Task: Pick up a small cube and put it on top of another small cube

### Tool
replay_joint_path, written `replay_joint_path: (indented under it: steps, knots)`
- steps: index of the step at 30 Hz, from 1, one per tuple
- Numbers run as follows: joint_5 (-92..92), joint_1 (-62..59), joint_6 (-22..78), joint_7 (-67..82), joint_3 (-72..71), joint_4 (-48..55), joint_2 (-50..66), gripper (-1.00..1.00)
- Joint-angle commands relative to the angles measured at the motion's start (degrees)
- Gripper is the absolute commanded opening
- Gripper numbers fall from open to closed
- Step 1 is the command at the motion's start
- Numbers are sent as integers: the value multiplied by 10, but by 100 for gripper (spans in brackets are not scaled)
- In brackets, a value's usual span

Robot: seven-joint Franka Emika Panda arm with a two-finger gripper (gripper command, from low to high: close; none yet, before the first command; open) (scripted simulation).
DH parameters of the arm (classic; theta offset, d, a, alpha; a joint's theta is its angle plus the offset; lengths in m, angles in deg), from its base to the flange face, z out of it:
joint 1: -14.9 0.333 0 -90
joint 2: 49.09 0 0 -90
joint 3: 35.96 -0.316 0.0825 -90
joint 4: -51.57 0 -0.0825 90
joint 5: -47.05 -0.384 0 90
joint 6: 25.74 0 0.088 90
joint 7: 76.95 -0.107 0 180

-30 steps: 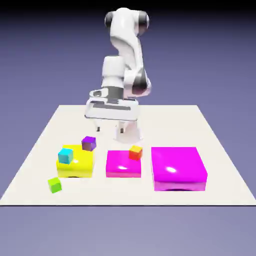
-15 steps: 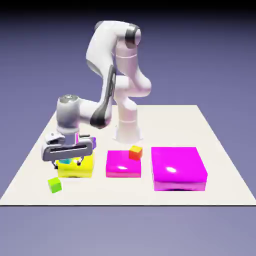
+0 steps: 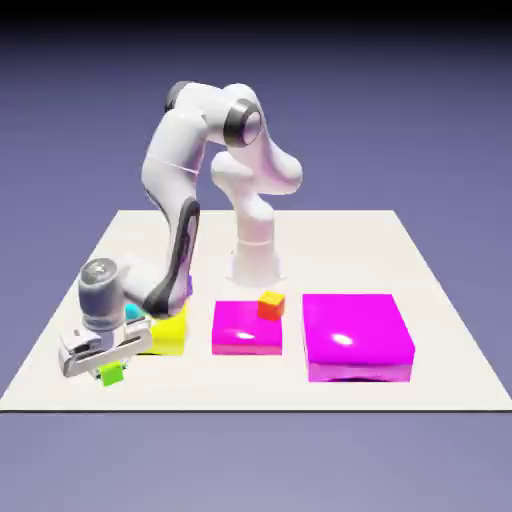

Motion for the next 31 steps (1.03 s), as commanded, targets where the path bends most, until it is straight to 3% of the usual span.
replay_joint_path:
  steps: [1, 20, 28, 29, 31]
  knots:
    - [7, 6, 17, -4, 6, -3, -21, -100]
    - [261, 314, 140, 83, 325, -199, -411, -100]
    - [153, 275, 1, 160, 305, -231, -278, -100]
    - [153, 275, 1, 160, 305, -231, -278, 100]
    - [170, 281, 22, 148, 308, -226, -298, 100]
